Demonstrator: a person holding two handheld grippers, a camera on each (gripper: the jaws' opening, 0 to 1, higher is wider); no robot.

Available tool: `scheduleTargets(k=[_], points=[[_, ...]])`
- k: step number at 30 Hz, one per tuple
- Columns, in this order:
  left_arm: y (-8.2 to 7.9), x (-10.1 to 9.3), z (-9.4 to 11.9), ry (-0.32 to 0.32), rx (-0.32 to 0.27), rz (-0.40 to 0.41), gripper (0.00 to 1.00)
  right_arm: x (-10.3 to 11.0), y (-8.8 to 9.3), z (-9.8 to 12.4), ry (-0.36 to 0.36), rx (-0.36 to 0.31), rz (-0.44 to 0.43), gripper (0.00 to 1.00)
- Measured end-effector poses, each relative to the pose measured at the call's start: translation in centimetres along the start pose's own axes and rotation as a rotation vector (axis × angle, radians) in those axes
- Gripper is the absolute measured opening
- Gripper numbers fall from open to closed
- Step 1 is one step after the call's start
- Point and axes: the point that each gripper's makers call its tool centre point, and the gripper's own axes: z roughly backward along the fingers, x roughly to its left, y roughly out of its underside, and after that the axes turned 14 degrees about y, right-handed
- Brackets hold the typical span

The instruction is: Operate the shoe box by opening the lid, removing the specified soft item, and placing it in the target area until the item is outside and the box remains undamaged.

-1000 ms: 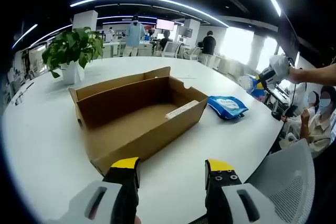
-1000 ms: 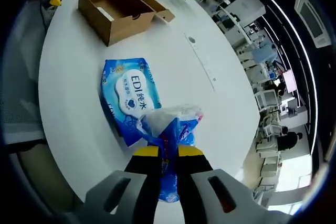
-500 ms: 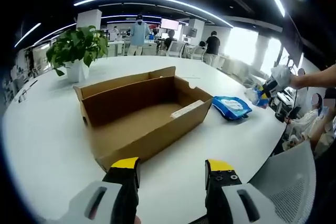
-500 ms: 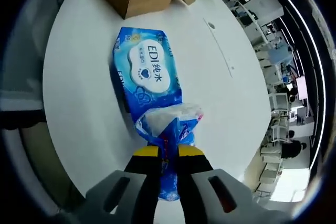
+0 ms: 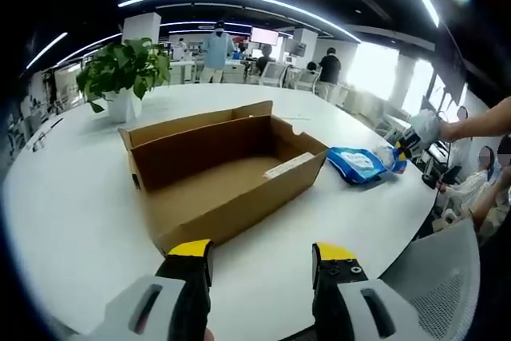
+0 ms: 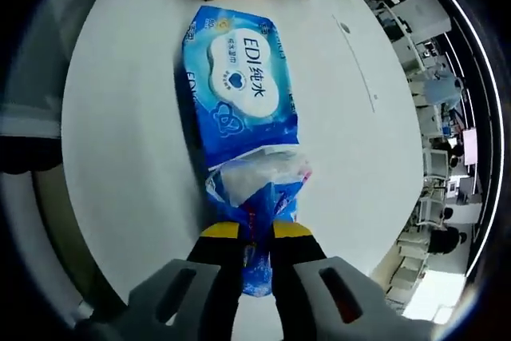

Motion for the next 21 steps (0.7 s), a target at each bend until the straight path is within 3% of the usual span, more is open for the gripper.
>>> scheduleTargets(k=[21], points=[[-0.33, 0.25, -0.05, -0.007, -0.012, 0.005, 0.52, 0.14, 0.47, -0.87, -0.013, 0.01, 0.006, 0.18]])
